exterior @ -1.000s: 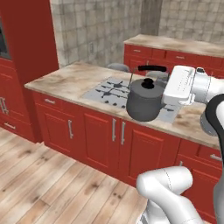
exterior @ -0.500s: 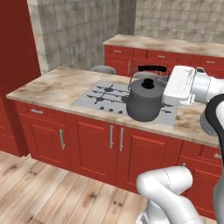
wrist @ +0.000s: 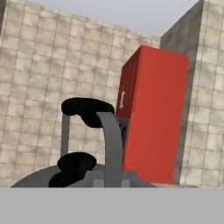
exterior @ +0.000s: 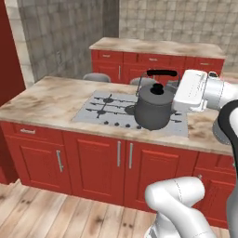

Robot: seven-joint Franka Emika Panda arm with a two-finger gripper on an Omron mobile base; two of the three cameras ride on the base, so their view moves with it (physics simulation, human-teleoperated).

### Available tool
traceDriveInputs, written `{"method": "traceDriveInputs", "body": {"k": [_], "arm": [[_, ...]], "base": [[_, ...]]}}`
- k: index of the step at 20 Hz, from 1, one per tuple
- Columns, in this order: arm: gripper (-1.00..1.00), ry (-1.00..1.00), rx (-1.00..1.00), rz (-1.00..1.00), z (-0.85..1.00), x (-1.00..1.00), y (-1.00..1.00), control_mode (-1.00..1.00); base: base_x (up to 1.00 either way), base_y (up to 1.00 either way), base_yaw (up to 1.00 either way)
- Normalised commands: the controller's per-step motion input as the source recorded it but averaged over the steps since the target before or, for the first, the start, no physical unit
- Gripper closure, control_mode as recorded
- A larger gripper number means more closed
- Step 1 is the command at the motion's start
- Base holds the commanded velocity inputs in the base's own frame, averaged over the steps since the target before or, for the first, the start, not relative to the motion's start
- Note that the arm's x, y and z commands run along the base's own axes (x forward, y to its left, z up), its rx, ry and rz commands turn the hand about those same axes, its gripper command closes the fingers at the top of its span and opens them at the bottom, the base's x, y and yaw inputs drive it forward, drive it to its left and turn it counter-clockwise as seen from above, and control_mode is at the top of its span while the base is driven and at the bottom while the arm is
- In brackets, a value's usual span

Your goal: Pick the kettle from the cabinet and place it on a stove burner. Then pick the pot from the counter and place it on another stove burner. Finally, turn both burners on.

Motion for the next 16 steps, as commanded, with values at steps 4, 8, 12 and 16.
{"method": "traceDriveInputs", "body": {"k": [4,8,12,16], "arm": [[1.00,0.00,0.00,0.00,0.00,0.00,0.00,1.00],[1.00,0.00,0.00,0.00,0.00,0.00,0.00,1.00],[1.00,0.00,0.00,0.00,0.00,0.00,0.00,1.00],[1.00,0.00,0.00,0.00,0.00,0.00,0.00,1.00]], "base": [[0.55,0.27,-0.30],[0.57,0.26,-0.30],[0.57,0.25,-0.29],[0.53,0.27,-0.30]]}}
